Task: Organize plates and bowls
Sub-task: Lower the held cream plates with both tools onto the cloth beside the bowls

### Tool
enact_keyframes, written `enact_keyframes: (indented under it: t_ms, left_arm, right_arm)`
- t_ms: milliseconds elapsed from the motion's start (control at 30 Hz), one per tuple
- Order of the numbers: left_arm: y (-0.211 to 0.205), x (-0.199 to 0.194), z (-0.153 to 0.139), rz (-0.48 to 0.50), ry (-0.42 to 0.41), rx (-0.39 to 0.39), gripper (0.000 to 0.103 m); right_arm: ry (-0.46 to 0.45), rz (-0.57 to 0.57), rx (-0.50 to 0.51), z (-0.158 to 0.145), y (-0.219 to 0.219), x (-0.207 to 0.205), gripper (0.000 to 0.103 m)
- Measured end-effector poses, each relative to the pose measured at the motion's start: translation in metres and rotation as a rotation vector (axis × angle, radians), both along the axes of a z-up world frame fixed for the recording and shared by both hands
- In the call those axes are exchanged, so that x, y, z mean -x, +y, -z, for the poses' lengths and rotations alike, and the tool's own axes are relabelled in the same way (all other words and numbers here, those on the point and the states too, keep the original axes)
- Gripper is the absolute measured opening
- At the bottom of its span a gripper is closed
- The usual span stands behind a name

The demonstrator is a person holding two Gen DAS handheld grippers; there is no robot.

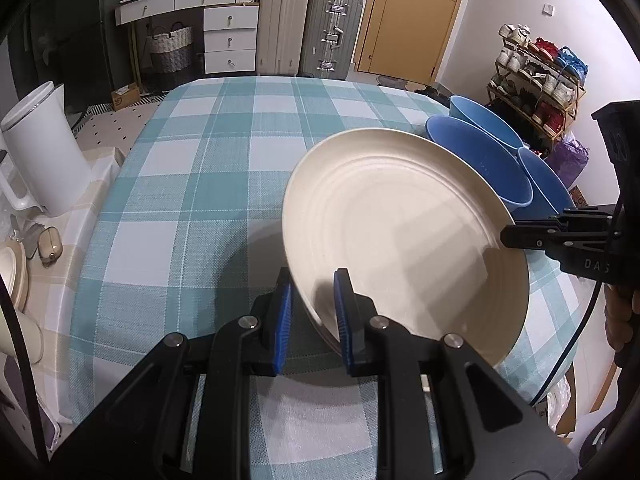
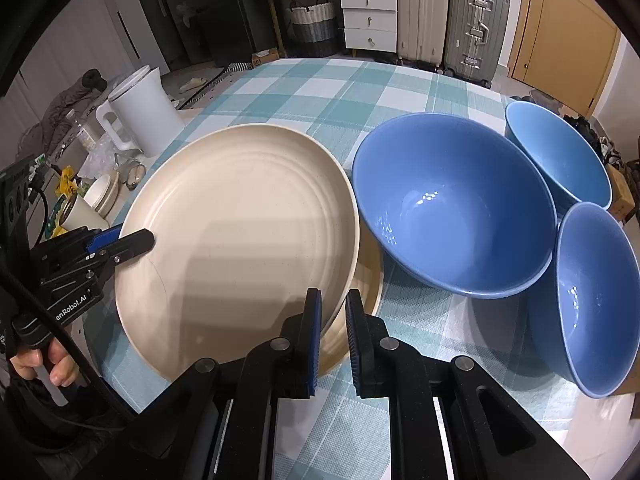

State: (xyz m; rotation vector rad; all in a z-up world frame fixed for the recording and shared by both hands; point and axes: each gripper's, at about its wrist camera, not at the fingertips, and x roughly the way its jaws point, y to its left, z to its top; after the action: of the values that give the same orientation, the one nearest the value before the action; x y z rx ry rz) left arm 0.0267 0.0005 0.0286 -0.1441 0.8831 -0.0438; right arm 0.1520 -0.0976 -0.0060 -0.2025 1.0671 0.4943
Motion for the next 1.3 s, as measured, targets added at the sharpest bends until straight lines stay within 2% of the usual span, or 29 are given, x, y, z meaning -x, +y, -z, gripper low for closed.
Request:
enact_keyframes:
  t_ms: [1300]
  left_arm:
    - [-0.006,-0.023,0.043,0.022,0.045,-0.047,0.017]
  right_arm:
    - [0.044,0.034,0.020,0.029,-0.002,-0.009,0.013]
